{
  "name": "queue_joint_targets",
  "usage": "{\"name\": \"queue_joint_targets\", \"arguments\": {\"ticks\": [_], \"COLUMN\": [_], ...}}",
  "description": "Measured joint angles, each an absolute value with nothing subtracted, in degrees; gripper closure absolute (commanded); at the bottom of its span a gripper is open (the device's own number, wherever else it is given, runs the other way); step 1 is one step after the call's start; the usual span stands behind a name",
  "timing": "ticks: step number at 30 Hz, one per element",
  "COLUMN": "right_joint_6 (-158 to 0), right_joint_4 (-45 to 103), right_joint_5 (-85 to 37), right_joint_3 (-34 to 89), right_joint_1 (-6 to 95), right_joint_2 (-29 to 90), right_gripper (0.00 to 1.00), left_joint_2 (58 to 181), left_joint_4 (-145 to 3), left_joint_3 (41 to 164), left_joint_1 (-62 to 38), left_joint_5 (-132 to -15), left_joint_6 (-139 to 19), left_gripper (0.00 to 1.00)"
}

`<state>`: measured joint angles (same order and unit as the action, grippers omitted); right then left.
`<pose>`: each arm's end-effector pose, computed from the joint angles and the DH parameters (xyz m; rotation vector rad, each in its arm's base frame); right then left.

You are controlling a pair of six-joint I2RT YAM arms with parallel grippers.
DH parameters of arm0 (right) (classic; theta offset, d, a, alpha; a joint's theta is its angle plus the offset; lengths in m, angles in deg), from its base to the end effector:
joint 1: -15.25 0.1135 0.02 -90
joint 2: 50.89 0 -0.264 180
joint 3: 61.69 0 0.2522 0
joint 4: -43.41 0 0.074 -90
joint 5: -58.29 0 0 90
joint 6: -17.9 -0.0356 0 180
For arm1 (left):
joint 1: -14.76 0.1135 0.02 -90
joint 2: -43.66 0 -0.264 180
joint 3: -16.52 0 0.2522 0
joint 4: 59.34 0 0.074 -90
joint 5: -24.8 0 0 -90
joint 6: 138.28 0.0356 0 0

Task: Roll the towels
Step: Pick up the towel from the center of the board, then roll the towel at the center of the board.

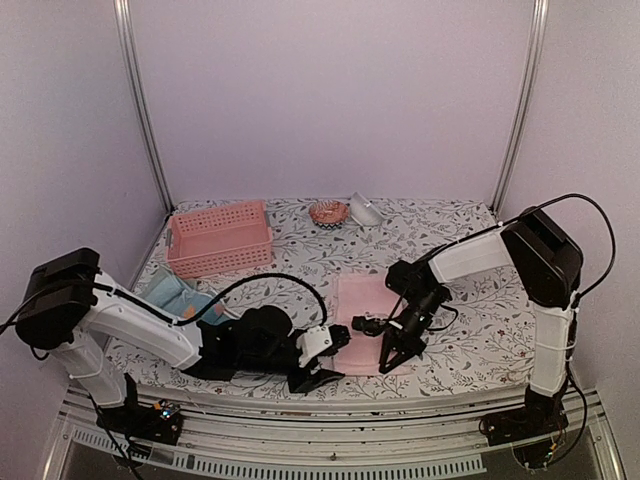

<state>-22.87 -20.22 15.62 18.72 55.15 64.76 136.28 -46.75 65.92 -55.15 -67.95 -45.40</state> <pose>0.2326 0.2286 0.1090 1.8979 -2.0626 -1.2413 0.1049 -0.2918 0.1487 1.3271 1.7497 -0.7351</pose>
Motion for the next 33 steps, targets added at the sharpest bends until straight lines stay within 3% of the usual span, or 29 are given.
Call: {"name": "queue_joint_targets", "arguments": {"ticks": [13, 25, 33], "right_joint_6": [-18.89, -18.92, -18.94], "right_joint_4": [-29.12, -29.95, -30.32], "right_joint_5": [21.19, 22.48, 22.68], "right_joint_3": [22.29, 22.50, 22.74], "right_joint_1": [52.79, 52.66, 52.48], "right_joint_2": [70.05, 71.23, 71.50], "right_gripper": [0.97, 0.97, 0.96], "left_joint_2": [151.43, 158.16, 159.56], "left_joint_4": [-49.03, -51.54, -51.60], "left_joint_3": [81.72, 84.78, 86.55], "left_joint_1": [-56.77, -56.77, -56.79], "left_joint_5": [-70.00, -69.59, -68.78], "left_joint_6": [-33.12, -29.84, -29.84], "left_gripper": [0.48, 0.61, 0.76]}}
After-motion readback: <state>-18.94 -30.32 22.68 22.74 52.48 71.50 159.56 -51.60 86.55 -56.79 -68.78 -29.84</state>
